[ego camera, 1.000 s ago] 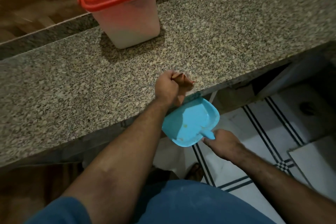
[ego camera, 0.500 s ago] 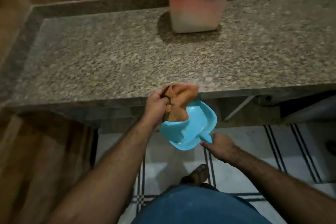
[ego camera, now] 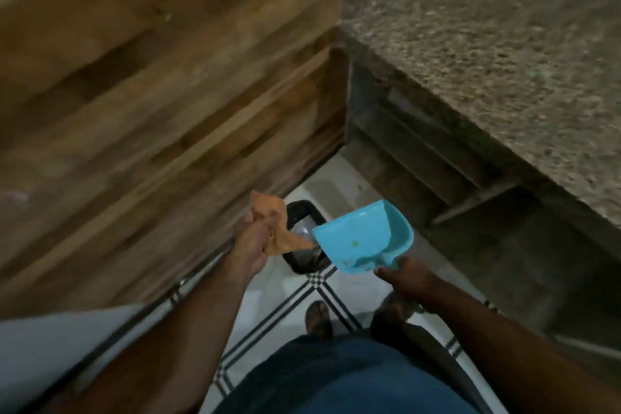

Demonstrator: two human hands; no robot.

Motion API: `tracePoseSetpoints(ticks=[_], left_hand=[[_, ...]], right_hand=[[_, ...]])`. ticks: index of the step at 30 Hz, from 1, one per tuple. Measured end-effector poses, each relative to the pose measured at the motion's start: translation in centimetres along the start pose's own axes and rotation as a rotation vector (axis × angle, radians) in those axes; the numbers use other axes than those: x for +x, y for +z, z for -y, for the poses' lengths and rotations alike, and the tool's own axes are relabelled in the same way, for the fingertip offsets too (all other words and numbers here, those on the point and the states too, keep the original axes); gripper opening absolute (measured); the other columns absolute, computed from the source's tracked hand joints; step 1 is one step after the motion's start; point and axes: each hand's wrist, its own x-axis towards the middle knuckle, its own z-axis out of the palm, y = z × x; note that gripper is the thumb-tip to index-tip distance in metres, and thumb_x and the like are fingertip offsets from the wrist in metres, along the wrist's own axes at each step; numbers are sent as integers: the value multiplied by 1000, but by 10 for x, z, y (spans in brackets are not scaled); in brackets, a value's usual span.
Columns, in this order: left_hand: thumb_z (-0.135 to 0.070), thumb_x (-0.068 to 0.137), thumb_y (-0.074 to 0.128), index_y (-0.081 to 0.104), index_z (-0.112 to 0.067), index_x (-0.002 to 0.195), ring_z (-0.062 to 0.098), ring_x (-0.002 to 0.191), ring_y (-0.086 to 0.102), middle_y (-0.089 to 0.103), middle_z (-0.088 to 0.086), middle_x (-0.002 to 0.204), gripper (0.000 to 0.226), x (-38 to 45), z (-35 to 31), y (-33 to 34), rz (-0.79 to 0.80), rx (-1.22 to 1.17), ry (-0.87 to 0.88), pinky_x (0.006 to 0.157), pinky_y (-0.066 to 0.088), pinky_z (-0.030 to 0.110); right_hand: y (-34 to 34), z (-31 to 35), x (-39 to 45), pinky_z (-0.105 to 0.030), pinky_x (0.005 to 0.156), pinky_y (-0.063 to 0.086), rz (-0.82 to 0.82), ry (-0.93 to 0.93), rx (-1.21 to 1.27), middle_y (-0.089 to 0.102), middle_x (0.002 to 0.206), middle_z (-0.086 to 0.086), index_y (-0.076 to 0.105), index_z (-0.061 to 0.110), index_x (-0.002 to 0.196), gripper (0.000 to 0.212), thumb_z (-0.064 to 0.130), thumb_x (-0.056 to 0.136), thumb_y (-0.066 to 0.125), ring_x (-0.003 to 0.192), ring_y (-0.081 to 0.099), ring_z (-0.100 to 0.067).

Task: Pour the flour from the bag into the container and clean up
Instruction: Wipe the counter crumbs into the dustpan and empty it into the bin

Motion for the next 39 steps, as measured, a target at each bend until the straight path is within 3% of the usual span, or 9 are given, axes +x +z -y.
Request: tracePoseSetpoints(ticks=[8,13,17,21,24,28,32,35,39], left_hand=[[-9,97,75,76,-16,115,29,100,78,79,10,114,19,54,78,-71,-266,-78,-154,94,65,51],[-10,87,88,73,-15,109,14,75,79,81,-1,91,27,102,152,-78,-229,-80,-190,60,61,25],[-21,94,84,73,-16,119,30,94,81,81,10,110,28,130,208,-84,-351,-244,-258,75,68,47],[-16,85,91,70,-10,129,23,88,82,79,14,118,49,145,242,-90,-393,-248,-322,68,67,38],[-24,87,81,70,-11,131,37,104,79,77,16,121,46,136,243,-89,-408,-350,-295,85,66,59],[-23,94,79,70,-18,118,36,106,76,77,12,116,26,130,240,-93,-413,-305,-307,92,63,60],[-34,91,81,70,-16,132,34,108,77,78,10,120,45,136,241,-100,-409,-241,-304,92,64,59],[-43,82,87,67,-19,136,31,109,77,77,9,125,62,148,239,-106,-361,-183,-305,91,65,57],[-62,52,98,60,-12,140,30,107,74,73,10,127,108,168,237,-108,-307,-102,-286,88,65,51]], right_hand=[[75,32,121,-26,40,43,231,37,-134,66,60,-8,70,-2,98,24,20,95,78,42,58,-16],[130,37,231,-26,41,37,283,67,-177,58,57,-17,63,-3,97,30,26,104,68,34,50,-18],[179,57,313,-42,60,54,273,60,-154,66,86,-25,68,-1,105,31,30,107,61,63,63,-33],[208,70,375,-34,55,40,311,123,-384,53,63,-16,55,8,66,48,28,109,52,53,48,-26],[219,74,379,-34,59,39,292,160,-410,53,65,-19,54,3,61,49,21,107,52,57,50,-30],[228,66,359,-29,47,34,247,160,-365,52,44,-9,55,2,72,47,33,107,55,35,45,-20],[236,40,336,-23,40,37,177,225,-176,55,61,-2,61,8,104,27,32,98,71,44,48,-16],[240,9,328,-28,64,55,96,83,-375,71,91,3,64,23,110,38,49,85,78,75,70,-20],[254,-68,360,-48,80,65,-40,80,-452,73,85,1,62,21,86,41,61,75,64,82,74,-29]])
